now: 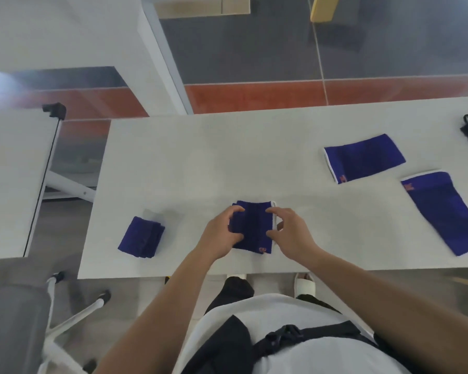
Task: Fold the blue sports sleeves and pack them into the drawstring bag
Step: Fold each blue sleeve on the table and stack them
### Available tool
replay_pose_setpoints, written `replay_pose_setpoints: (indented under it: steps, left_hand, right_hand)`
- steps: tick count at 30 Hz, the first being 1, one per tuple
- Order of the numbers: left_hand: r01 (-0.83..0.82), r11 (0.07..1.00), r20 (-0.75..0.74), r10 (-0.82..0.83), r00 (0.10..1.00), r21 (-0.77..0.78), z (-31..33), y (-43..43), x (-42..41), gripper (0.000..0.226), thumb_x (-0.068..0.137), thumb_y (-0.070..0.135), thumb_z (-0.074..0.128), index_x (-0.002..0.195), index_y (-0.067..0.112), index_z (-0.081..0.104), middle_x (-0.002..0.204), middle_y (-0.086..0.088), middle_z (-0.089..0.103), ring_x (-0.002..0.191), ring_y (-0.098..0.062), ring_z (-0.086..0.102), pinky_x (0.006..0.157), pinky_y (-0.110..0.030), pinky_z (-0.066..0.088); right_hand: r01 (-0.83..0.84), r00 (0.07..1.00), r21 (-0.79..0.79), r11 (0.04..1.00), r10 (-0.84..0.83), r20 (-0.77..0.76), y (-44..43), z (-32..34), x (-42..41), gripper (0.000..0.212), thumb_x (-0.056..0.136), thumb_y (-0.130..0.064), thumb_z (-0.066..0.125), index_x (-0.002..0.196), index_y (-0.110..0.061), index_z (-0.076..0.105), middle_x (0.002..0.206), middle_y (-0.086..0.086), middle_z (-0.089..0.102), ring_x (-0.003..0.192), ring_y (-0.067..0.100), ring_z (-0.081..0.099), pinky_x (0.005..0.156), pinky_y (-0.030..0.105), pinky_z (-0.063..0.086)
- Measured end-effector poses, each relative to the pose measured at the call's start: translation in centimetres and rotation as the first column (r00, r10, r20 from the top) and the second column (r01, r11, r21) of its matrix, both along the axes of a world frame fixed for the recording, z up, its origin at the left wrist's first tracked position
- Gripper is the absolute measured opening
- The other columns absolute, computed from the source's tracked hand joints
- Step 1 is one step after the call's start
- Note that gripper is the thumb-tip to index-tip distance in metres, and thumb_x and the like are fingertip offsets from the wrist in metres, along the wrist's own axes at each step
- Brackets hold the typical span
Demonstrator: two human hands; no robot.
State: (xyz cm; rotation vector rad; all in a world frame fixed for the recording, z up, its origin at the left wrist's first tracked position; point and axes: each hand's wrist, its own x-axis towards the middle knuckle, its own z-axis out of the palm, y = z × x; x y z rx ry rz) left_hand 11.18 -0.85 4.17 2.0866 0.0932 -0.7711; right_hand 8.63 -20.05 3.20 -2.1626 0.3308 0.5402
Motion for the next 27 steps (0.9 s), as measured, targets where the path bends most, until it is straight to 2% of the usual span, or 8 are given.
replay_pose_setpoints:
  steps: [6,11,14,17,20,22,24,27]
  left_hand:
    - [0.164,0.98,0.056,-0.171,0.984,0.111,-2.5,1.9,1.9,0.065,0.084,-0.002,0.067,0.141,0.024,0.051,0.128,-0.003,0.055,0.094,-0.02,0.062,0.08,-0.029,0.053]
    - [0.22,0.972,0.073,-0.226,0.971,0.083,-3.7,2.6,2.0,0.063,0.084,0.007,0.073,0.139,0.029,0.051,0.12,0.0,0.057,0.093,-0.016,0.064,0.083,-0.028,0.056]
    - [0.249,0.966,0.083,-0.254,0.964,0.064,-3.8,2.6,1.6,0.062,0.085,0.01,0.074,0.139,0.028,0.052,0.117,0.001,0.058,0.091,-0.015,0.064,0.08,-0.025,0.054]
    - [0.281,0.957,0.094,-0.287,0.953,0.08,-3.9,2.5,1.3,0.063,0.085,0.013,0.074,0.142,0.026,0.049,0.114,0.0,0.06,0.089,-0.012,0.06,0.077,-0.02,0.045]
    - [0.306,0.944,0.136,-0.322,0.937,0.124,-3.4,2.4,1.1,0.061,0.088,0.022,0.073,0.144,0.025,0.047,0.121,-0.001,0.058,0.097,-0.013,0.056,0.084,-0.023,0.044]
    - [0.321,0.921,0.236,-0.37,0.898,0.222,-3.1,2.5,0.8,0.061,0.093,0.029,0.067,0.148,0.024,0.042,0.137,-0.005,0.047,0.121,-0.02,0.048,0.099,-0.029,0.042]
    - [0.375,0.849,0.323,-0.497,0.805,0.372,-3.2,2.3,0.7,0.064,0.1,0.035,0.055,0.156,0.023,0.026,0.16,-0.007,0.024,0.148,-0.027,0.021,0.119,-0.038,0.026]
    - [0.53,0.625,0.208,-0.736,0.644,0.574,-4.4,1.8,0.5,0.067,0.106,0.043,0.029,0.159,0.022,-0.005,0.168,0.0,-0.014,0.154,-0.026,-0.015,0.124,-0.044,-0.006]
  right_hand:
    - [-0.002,0.999,-0.117,0.993,-0.003,-0.044,2.6,-2.0,0.5,0.054,0.087,0.0,0.061,0.137,-0.019,0.055,0.13,0.007,0.055,0.101,0.026,0.062,0.09,0.039,0.053]
    - [0.07,0.997,-0.158,0.985,-0.076,-0.033,3.2,-2.6,-0.1,0.052,0.091,0.003,0.053,0.138,-0.018,0.054,0.128,0.005,0.054,0.097,0.023,0.059,0.075,0.03,0.05]
    - [0.098,0.994,-0.178,0.979,-0.104,-0.023,3.1,-2.9,-0.7,0.051,0.092,0.004,0.054,0.138,-0.018,0.054,0.129,0.006,0.054,0.097,0.022,0.059,0.075,0.027,0.049]
    - [0.072,0.997,-0.212,0.975,-0.074,-0.001,3.3,-3.3,-1.4,0.051,0.093,0.004,0.052,0.14,-0.015,0.052,0.14,0.008,0.047,0.116,0.026,0.054,0.086,0.027,0.049]
    - [-0.015,0.998,-0.33,0.944,0.032,0.047,3.6,-3.0,-1.8,0.055,0.093,-0.002,0.051,0.147,-0.012,0.043,0.16,0.01,0.025,0.141,0.032,0.028,0.108,0.037,0.04]
    - [-0.11,0.99,-0.406,0.907,0.138,0.04,4.0,-2.6,-2.2,0.06,0.098,-0.018,0.049,0.154,-0.013,0.028,0.167,0.006,0.008,0.15,0.031,0.01,0.119,0.044,0.025]
    - [-0.23,0.966,-0.49,0.841,0.259,-0.01,4.1,-2.7,-2.6,0.066,0.102,-0.037,0.038,0.159,-0.017,0.011,0.169,0.0,-0.003,0.155,0.025,-0.004,0.124,0.046,0.01]
    - [-0.333,0.928,-0.606,0.722,0.366,-0.074,3.4,-3.8,-3.4,0.073,0.096,-0.056,0.008,0.159,-0.02,-0.001,0.168,-0.003,-0.009,0.155,0.02,-0.008,0.124,0.05,0.001]
